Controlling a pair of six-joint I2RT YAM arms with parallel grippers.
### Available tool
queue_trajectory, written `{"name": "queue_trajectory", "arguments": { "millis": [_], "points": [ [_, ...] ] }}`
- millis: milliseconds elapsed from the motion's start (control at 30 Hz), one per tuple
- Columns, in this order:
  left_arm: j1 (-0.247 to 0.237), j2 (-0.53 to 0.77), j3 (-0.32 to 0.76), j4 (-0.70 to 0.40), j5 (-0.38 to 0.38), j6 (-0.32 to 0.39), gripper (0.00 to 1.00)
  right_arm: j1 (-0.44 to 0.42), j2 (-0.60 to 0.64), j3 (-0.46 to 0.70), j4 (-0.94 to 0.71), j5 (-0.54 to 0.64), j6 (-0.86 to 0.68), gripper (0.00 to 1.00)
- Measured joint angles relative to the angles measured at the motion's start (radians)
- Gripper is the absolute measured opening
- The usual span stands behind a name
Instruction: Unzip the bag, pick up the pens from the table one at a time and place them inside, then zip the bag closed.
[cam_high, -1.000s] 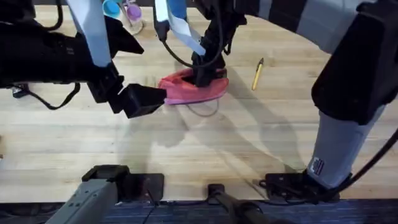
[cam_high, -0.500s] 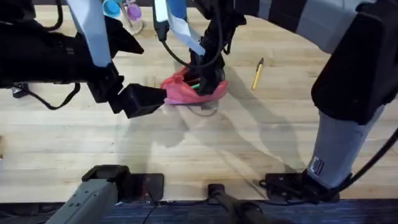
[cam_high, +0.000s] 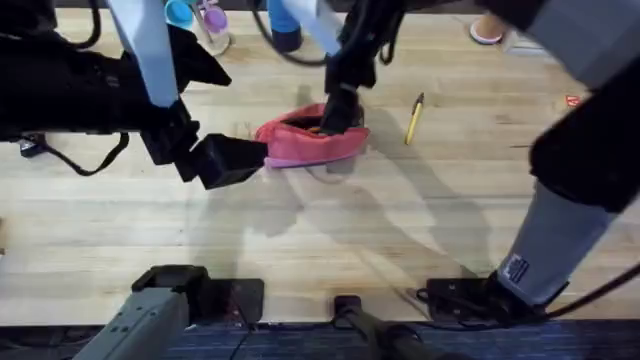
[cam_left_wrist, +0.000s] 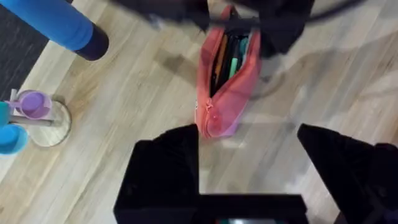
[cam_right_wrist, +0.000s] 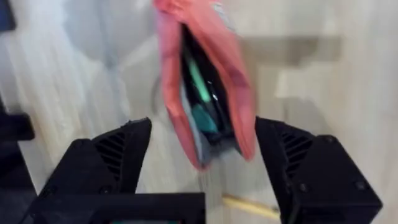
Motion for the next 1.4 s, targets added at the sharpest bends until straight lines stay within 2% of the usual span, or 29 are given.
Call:
{"name": "queue_trajectory", "arguments": {
  "millis": [200,467,600,1033,1233,1400],
  "points": [
    [0.0,0.0,0.0,0.0,0.0,0.0,0.993,-0.041,-0.061,0.019,-0.071,0.111,0.119,0.996],
    [0.0,0.0,0.0,0.002,0.0,0.0,0.993,-0.077,-0.06,0.019,-0.068,0.15,0.269,0.996],
    [0.0,0.0,0.0,0.013,0.0,0.0,0.994,-0.105,-0.06,0.019,-0.033,0.226,0.394,0.996],
    [0.0,0.0,0.0,0.018,-0.001,0.0,0.994,-0.272,-0.06,0.019,-0.04,0.451,0.815,0.996],
    [0.0,0.0,0.0,0.018,-0.001,0.0,0.994,-0.336,-0.06,0.019,-0.041,0.491,0.983,0.996],
    [0.0,0.0,0.0,0.018,-0.001,0.0,0.993,-0.359,-0.06,0.017,-0.034,0.481,1.118,0.996]
  ]
}}
